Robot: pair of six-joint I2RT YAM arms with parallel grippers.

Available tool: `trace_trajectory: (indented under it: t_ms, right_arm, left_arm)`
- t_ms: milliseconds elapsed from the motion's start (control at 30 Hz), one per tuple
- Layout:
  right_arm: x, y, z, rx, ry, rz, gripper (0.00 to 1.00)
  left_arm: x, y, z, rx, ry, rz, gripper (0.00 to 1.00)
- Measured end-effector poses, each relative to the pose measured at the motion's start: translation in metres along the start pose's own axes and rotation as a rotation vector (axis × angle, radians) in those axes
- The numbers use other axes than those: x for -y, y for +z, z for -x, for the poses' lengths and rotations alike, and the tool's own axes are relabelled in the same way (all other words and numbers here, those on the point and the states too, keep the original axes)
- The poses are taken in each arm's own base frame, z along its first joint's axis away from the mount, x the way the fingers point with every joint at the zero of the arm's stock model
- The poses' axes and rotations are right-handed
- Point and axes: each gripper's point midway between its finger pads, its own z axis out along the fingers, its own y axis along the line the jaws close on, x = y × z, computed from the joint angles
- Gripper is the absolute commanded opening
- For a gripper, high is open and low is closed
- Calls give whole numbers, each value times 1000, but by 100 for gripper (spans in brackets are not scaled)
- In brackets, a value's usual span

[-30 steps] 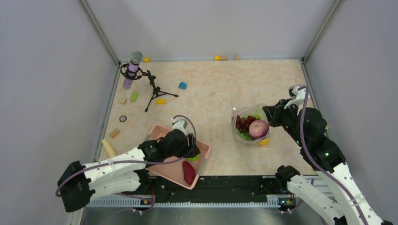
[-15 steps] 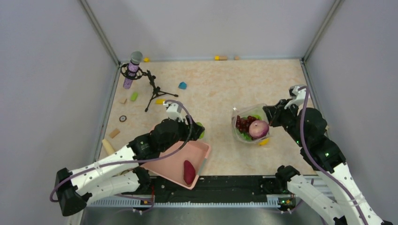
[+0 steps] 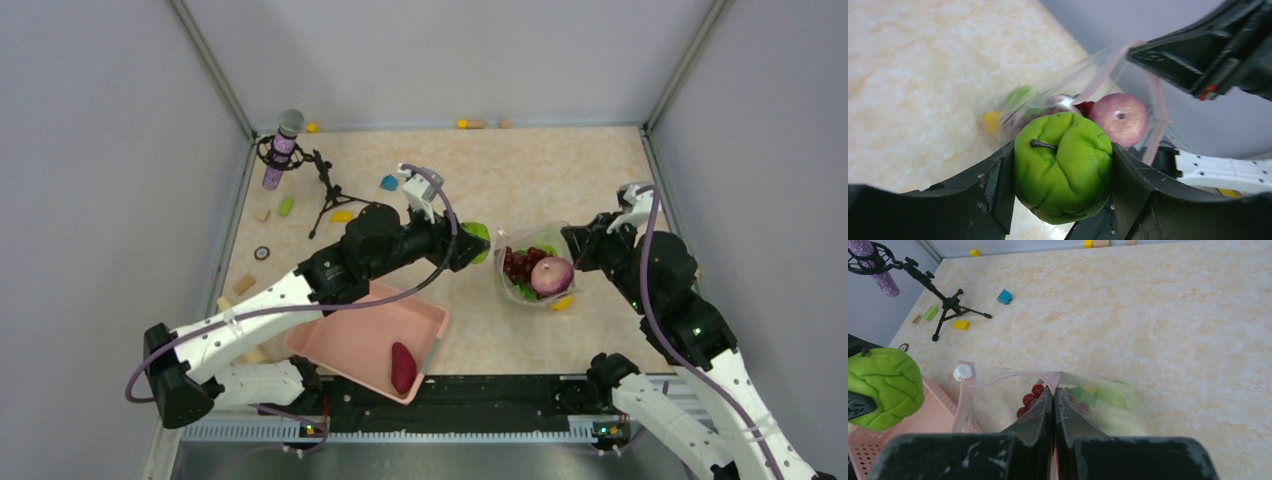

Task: Place the food in the zip-top bag and seal the zipper
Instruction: Move the fake fruit into the zipper food storage bag.

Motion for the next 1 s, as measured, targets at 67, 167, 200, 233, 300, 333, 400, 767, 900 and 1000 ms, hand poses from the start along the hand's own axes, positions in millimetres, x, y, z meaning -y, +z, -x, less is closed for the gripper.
trace_trajectory:
  t_ms: [67, 167, 200, 233, 300, 333, 400, 767, 900, 1000]
  right_arm:
    - [0, 0, 0, 0, 0, -1, 0]
    - [1, 0, 0, 0, 0, -3, 0]
    - [1, 0, 0, 0, 0, -3, 0]
    - [1, 0, 0, 0, 0, -4, 0]
    - [1, 0, 0, 1, 0, -6, 0]
    - [1, 0, 0, 1, 0, -6, 0]
    - [1, 0, 0, 0, 0, -6, 0]
    - [1, 1, -1, -1, 0, -6, 0]
    - [1, 1, -1, -1, 0, -6, 0]
    - [1, 1, -1, -1, 0, -6, 0]
  left_arm:
    - [20, 7, 7, -21, 25, -85, 19]
    - [46, 15, 11, -57, 53, -194, 19]
    - [54, 18, 11, -69, 62, -228, 19]
    - [61, 22, 10, -81, 68, -256, 19]
    - [74, 29, 3, -110, 80, -303, 19]
    - [79, 32, -1, -124, 85, -319, 19]
    - [85, 40, -10, -150, 94, -336, 19]
    - [71, 80, -28, -161, 163, -157, 41]
    - [58, 87, -24, -126, 190, -39, 61]
    - [53, 92, -23, -108, 211, 29, 77]
